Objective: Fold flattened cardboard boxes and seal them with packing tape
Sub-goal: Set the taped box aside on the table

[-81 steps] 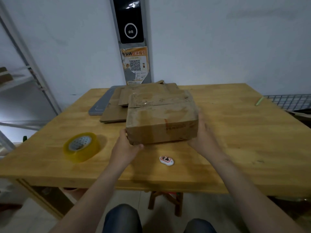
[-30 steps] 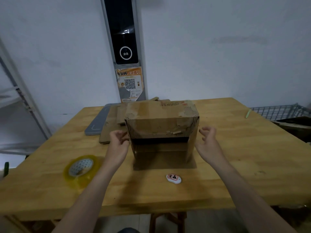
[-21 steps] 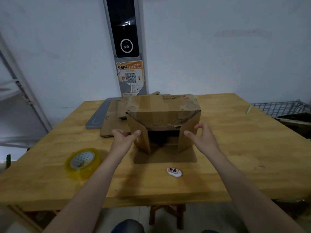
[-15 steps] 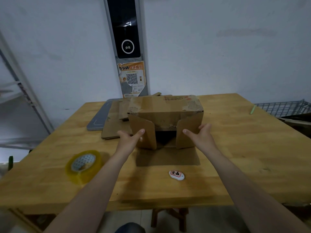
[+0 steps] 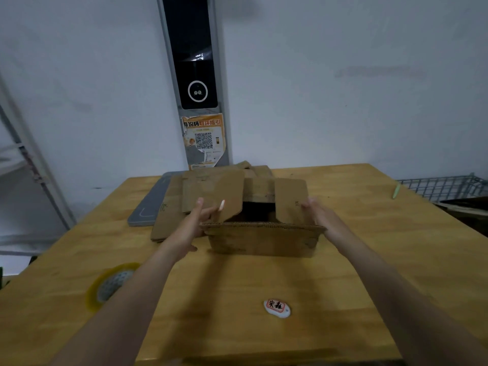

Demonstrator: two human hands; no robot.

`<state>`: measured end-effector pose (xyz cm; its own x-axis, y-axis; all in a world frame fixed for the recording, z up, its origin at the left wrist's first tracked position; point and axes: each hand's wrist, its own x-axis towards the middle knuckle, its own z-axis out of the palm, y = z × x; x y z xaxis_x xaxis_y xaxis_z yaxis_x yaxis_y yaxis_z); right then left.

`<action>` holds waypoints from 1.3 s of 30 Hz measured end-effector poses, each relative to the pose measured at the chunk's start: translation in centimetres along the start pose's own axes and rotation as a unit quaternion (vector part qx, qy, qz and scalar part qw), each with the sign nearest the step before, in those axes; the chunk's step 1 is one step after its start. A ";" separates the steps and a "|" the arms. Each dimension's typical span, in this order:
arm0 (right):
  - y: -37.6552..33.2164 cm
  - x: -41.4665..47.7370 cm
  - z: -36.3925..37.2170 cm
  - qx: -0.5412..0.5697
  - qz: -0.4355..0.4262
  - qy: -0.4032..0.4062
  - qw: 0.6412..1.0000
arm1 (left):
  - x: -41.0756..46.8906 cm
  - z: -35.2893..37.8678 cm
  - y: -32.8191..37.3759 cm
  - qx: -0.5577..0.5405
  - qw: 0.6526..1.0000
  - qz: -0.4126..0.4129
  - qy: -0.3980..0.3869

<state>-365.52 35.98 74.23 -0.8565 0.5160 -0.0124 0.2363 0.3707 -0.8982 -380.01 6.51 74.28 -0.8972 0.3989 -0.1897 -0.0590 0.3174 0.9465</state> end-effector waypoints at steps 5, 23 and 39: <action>0.8 -0.5 -0.7 0.079 0.022 -0.016 0.997 | -0.3 -0.2 -0.6 -0.070 0.997 0.006 -0.035; 5.3 -1.9 0.4 0.245 0.000 -0.049 0.968 | -2.3 0.8 -4.3 -0.024 0.996 0.055 0.066; 2.9 -3.6 -2.1 -0.056 -0.001 0.157 0.986 | -1.8 7.6 -0.6 0.055 0.990 0.089 0.095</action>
<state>-360.83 36.83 72.62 -0.6764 0.7228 0.1416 0.3000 0.4460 -0.8432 -375.02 12.15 72.11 -0.9557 0.2918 0.0397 0.1462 0.3532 0.9241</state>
